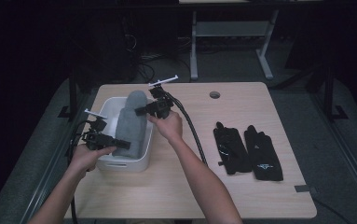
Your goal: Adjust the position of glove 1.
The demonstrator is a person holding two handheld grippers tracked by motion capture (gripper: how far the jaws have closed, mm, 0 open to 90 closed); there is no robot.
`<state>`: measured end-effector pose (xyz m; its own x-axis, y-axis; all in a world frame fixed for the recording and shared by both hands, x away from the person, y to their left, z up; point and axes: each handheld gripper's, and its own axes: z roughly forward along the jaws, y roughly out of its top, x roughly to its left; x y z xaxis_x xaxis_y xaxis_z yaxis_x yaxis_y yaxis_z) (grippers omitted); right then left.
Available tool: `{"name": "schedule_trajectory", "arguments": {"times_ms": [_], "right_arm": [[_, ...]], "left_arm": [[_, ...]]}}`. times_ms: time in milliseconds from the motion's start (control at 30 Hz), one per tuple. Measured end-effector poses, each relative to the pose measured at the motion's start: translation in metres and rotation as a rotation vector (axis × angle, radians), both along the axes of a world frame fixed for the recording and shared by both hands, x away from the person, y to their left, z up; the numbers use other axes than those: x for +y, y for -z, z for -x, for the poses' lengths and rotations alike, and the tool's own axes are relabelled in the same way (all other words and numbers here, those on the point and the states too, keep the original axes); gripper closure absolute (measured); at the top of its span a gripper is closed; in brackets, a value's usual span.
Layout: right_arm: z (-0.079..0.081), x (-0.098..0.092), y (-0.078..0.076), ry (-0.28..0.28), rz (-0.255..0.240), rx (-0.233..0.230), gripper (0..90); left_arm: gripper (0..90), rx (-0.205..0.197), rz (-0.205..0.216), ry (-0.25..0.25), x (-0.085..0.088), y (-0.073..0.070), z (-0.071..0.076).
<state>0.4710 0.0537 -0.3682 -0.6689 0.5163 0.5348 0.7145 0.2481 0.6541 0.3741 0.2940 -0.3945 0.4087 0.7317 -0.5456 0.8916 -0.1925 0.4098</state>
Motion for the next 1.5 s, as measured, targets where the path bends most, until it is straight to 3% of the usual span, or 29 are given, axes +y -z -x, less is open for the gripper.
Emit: {"name": "schedule_trajectory", "arguments": {"times_ms": [133, 200, 333, 600, 933, 1067, 1500], "right_arm": [[0.000, -0.003, 0.004, 0.001, 0.022, 0.009, 76.5], [0.000, -0.004, 0.005, -0.003, 0.030, 0.003, 74.4], [0.001, -0.002, 0.004, 0.031, 0.118, -0.036, 56.5], [0.001, -0.011, -0.005, 0.064, 0.097, -0.054, 49.3], [0.001, -0.017, -0.008, 0.050, 0.090, -0.060, 51.7], [0.002, -0.025, -0.012, 0.048, 0.080, -0.071, 50.7], [0.015, -0.067, -0.029, 0.059, 0.050, -0.096, 44.4]], "left_arm": [[44.7, 0.025, -0.002, 0.001, -0.005, 0.005, -0.001], [42.7, 0.030, -0.022, 0.009, -0.006, 0.007, -0.002], [33.6, 0.043, -0.056, 0.004, -0.011, 0.009, -0.004], [32.4, 0.003, -0.049, -0.008, -0.009, -0.002, -0.002], [35.0, -0.017, -0.039, -0.036, -0.006, -0.007, 0.000], [34.0, -0.041, -0.023, -0.054, -0.003, -0.013, 0.002], [30.4, -0.154, -0.039, -0.018, -0.016, -0.037, 0.013]]}}
